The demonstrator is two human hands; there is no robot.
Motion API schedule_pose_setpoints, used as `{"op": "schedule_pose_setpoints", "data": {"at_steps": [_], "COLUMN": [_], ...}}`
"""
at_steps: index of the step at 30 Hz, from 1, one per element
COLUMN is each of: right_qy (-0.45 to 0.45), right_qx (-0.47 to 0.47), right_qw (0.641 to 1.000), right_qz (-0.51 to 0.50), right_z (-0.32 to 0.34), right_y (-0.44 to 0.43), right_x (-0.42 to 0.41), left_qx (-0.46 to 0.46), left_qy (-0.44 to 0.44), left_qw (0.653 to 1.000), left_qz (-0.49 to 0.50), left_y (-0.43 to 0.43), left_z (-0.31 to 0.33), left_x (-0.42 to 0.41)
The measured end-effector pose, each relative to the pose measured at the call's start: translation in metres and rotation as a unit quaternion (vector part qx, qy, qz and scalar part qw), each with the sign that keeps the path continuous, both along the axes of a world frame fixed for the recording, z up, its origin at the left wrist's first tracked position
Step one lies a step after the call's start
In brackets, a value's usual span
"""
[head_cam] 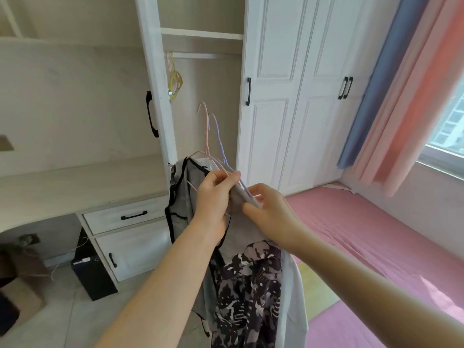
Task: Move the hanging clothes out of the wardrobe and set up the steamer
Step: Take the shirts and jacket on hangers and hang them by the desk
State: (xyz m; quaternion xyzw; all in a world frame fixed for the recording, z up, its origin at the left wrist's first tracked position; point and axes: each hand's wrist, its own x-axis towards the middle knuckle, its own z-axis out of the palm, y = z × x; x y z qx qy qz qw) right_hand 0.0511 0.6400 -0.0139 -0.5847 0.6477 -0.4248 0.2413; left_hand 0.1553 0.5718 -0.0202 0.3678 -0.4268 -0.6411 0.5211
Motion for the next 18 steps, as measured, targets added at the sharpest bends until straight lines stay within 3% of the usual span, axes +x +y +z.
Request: {"op": "schedule_pose_setpoints", "data": {"at_steps": [9, 18], "right_qy": [0.010, 0.027], "right_qx": [-0.018, -0.010], "right_qw": [0.996, 0.983], "right_qz": [0.086, 0.182], "right_z": [0.001, -0.006], "right_y": [0.020, 0.017], "right_x": [0.006, 0.026], "left_qx": [0.003, 0.034], "left_qy": [-0.070, -0.035], "left_qw": [0.994, 0.995], "left_qz": [0.078, 0.088], "left_y": [0.028, 0.022], "left_z": [0.017, 0.030], "left_x": [0.034, 0.102]}}
